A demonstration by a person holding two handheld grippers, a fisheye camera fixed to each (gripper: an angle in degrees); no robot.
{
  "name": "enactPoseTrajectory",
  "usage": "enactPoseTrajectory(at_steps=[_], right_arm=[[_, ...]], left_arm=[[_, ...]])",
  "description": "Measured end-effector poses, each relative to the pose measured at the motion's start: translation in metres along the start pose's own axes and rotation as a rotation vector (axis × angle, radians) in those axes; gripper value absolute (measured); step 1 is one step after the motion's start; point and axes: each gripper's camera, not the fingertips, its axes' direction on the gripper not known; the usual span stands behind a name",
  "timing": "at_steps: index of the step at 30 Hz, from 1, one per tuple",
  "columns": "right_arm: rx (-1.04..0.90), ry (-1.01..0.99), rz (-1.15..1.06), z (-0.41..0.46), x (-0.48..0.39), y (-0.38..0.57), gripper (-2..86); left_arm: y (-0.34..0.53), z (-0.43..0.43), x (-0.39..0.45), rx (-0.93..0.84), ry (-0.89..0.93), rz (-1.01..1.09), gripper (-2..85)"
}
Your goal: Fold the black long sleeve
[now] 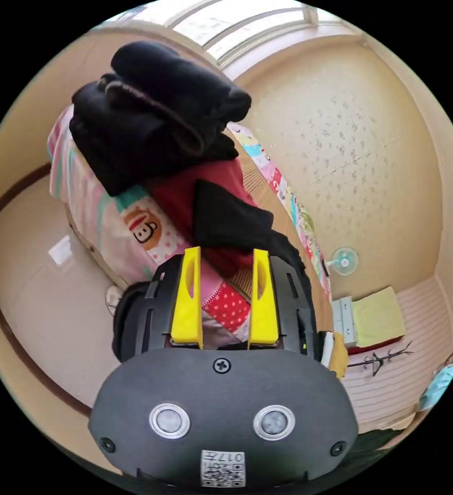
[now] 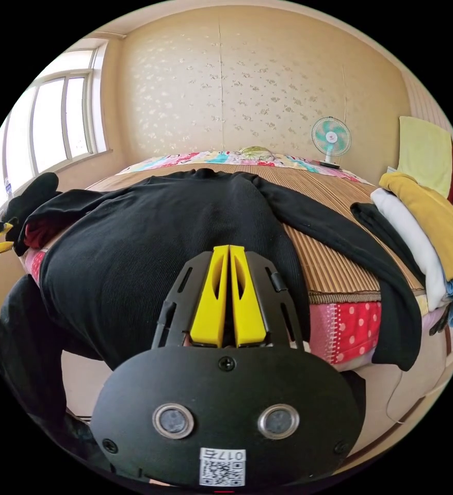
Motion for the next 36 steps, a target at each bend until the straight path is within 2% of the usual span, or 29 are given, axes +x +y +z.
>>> enactPoseTrajectory(at_steps=[1,3,6,8,11,13,15,17,22,24,25,27,28,30,31,33,36], right_arm=[[0.001,0.0,-0.002,-0.001,0.0,0.002,0.4],[0.004,-0.009,0.001,-0.004,0.002,0.004,0.4],[0.007,-0.026,0.013,-0.008,0.007,0.008,0.4],[0.005,-0.032,0.02,-0.01,0.009,0.009,0.4],[0.003,-0.029,0.025,-0.013,0.01,0.011,0.4],[0.002,-0.022,0.026,-0.016,0.011,0.012,0.4],[0.001,-0.018,0.026,-0.017,0.012,0.012,0.4],[0.0,-0.014,0.026,-0.019,0.013,0.012,0.4],[0.004,-0.028,0.014,-0.022,0.019,0.012,0.4],[0.009,-0.045,0.019,-0.025,0.023,0.012,0.4],[0.01,-0.056,0.022,-0.026,0.026,0.012,0.4],[0.01,-0.063,0.023,-0.029,0.03,0.011,0.4],[0.008,-0.064,0.022,-0.03,0.032,0.01,0.4],[0.007,-0.063,0.018,-0.032,0.034,0.009,0.4],[0.006,-0.062,0.013,-0.033,0.036,0.008,0.4],[0.006,-0.063,0.007,-0.035,0.039,0.007,0.5],[0.003,-0.092,0.011,-0.038,0.05,0.003,0.5]], left_arm=[[0.0,0.001,-0.01,0.011,0.041,-0.049,14.5],[0.003,0.006,-0.049,0.036,0.161,-0.293,16.3],[0.004,0.009,-0.077,0.094,0.331,-0.449,15.7],[0.002,0.009,-0.086,0.132,0.37,-0.5,12.1],[-0.011,0.009,-0.077,0.075,0.327,-0.502,4.2],[-0.017,-0.004,-0.048,0.1,0.264,-0.406,3.9],[-0.026,-0.021,0.011,0.167,0.132,-0.206,3.7],[-0.031,-0.019,0.062,0.202,0.084,-0.058,3.6],[-0.017,0.054,0.233,0.198,0.04,0.391,3.6],[0.02,0.13,0.319,0.126,0.078,0.598,3.6],[0.032,0.151,0.337,0.102,0.099,0.645,3.6],[0.086,0.245,0.399,-0.001,0.16,0.811,3.6],[0.1,0.27,0.411,-0.032,0.163,0.839,3.7],[0.161,0.372,0.444,-0.201,0.151,0.935,3.9],[0.176,0.397,0.447,-0.247,0.154,0.951,4.0],[0.23,0.484,0.435,-0.453,0.227,0.959,5.3],[0.268,0.535,0.388,-0.59,0.217,0.835,7.8]])
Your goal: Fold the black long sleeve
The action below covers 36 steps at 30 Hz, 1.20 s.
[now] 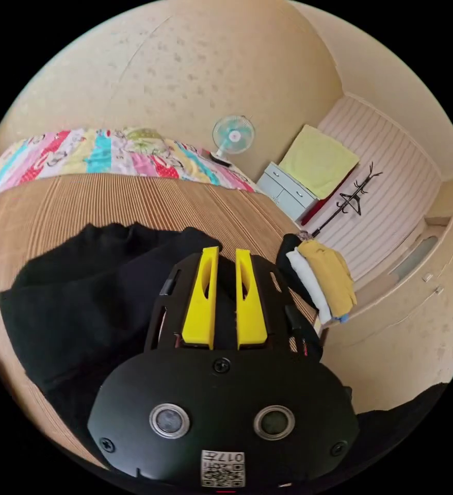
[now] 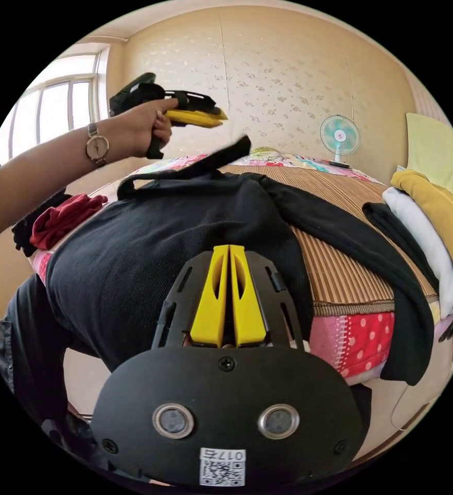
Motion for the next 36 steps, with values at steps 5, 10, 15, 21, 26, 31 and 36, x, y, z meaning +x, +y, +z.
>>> enactPoseTrajectory(at_steps=[5,10,15,21,26,31,36], right_arm=[[-0.005,-0.028,0.006,-0.008,0.015,-0.007,0.4],[-0.004,-0.017,0.002,-0.018,0.029,-0.016,0.4],[-0.004,0.008,-0.001,-0.028,0.043,-0.027,0.4],[0.001,0.023,0.012,-0.046,0.068,-0.042,0.8],[-0.096,-0.153,0.305,-0.088,0.133,-0.066,2.9],[0.138,-0.372,0.954,-0.17,0.264,-0.034,8.1],[0.184,-0.538,1.344,-0.183,0.349,0.004,10.8]], left_arm=[[0.08,-0.021,-0.03,0.029,-0.043,-0.06,10.0],[0.167,-0.084,-0.052,0.054,-0.225,-0.132,10.0],[0.236,-0.1,-0.068,0.03,-0.421,-0.105,10.5],[0.278,-0.068,-0.085,0.036,-0.455,-0.02,8.7],[0.29,-0.061,-0.085,0.049,-0.491,0.0,8.5],[0.299,-0.064,-0.097,0.065,-0.455,-0.013,8.2],[0.306,-0.067,-0.105,0.074,-0.45,-0.015,7.9]])
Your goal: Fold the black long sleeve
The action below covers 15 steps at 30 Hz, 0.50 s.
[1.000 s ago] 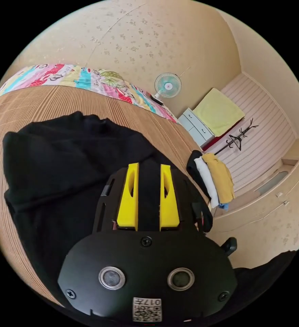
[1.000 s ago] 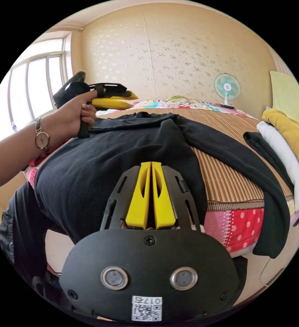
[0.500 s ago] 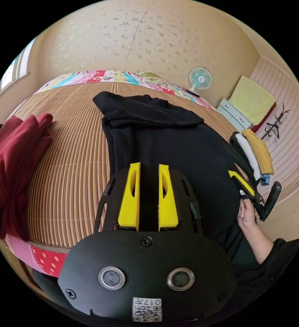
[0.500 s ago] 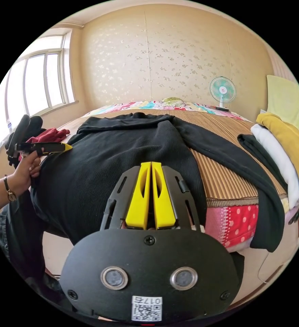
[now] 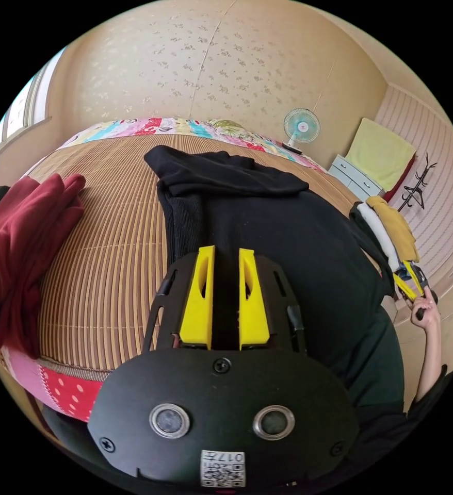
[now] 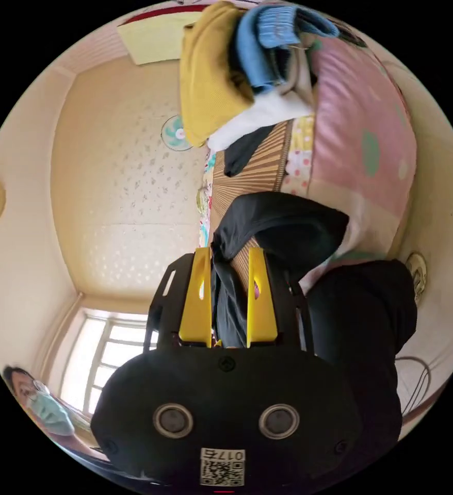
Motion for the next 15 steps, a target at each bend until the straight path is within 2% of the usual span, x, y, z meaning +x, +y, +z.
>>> enactPoseTrajectory(at_steps=[3,6,11,12,14,15], right_arm=[[-0.016,0.008,0.117,0.0,0.011,-0.017,11.4],[0.072,-0.004,0.135,-0.005,0.011,-0.024,10.8],[0.077,0.136,0.219,0.019,0.001,-0.043,5.6],[0.099,0.125,0.176,0.028,-0.016,-0.042,4.7],[0.142,0.134,-0.042,0.048,-0.073,-0.037,4.0],[0.167,0.188,-0.27,0.069,-0.126,-0.025,3.8]], left_arm=[[0.002,-0.001,-0.006,0.002,0.01,-0.006,7.9],[0.005,-0.002,-0.016,0.009,0.034,-0.02,7.7],[0.009,-0.005,-0.033,0.022,0.099,-0.04,7.4],[0.009,-0.005,-0.038,0.024,0.111,-0.049,7.0],[0.01,-0.005,-0.043,0.026,0.119,-0.062,6.5],[0.01,-0.005,-0.046,0.028,0.118,-0.066,6.1]])
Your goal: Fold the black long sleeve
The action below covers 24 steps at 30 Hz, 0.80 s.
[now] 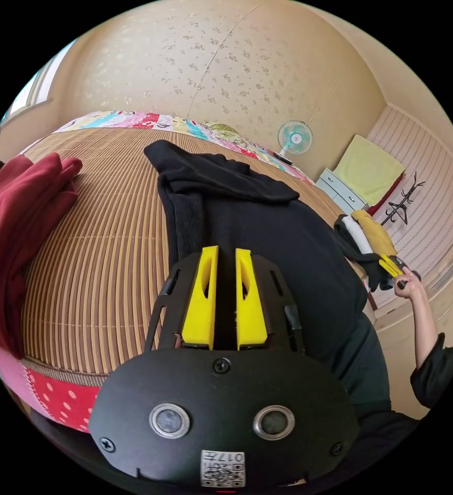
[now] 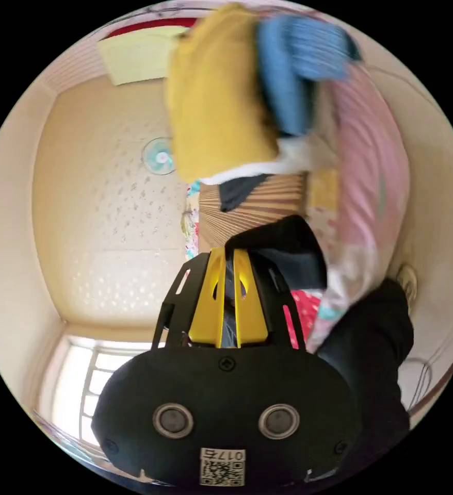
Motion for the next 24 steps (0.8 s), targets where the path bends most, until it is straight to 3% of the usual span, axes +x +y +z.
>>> enactPoseTrajectory(at_steps=[1,2,4,8,9,12,15,20,24], right_arm=[[0.026,0.052,-0.25,0.016,-0.064,0.009,3.7],[0.033,0.071,-0.366,0.026,-0.095,0.018,3.6],[0.019,0.0,-0.728,0.075,-0.2,0.071,3.6],[-0.214,-0.222,-1.057,0.171,-0.287,0.185,4.1],[-0.364,-0.247,-1.117,0.211,-0.295,0.229,4.6],[-0.802,-0.137,-1.194,0.306,-0.269,0.34,6.5],[-0.919,0.052,-1.166,0.337,-0.21,0.405,7.3],[-0.806,0.084,-1.081,0.291,-0.168,0.414,7.6],[-0.617,0.313,-0.969,0.252,-0.148,0.391,7.6]], left_arm=[[0.0,0.0,0.0,0.001,-0.005,-0.001,5.8],[0.0,0.0,0.001,0.002,-0.021,0.003,5.5],[-0.001,0.0,0.003,0.001,-0.047,0.013,5.2],[-0.004,-0.001,-0.001,0.001,-0.047,0.009,5.1],[-0.005,-0.001,-0.003,0.002,-0.043,0.005,5.0],[-0.008,-0.002,-0.005,0.003,-0.039,0.003,4.8],[-0.011,-0.002,-0.01,0.004,-0.022,-0.009,4.5],[-0.018,-0.001,-0.007,0.006,-0.04,0.002,4.3],[-0.03,0.001,-0.002,-0.023,-0.06,-0.011,4.2]])
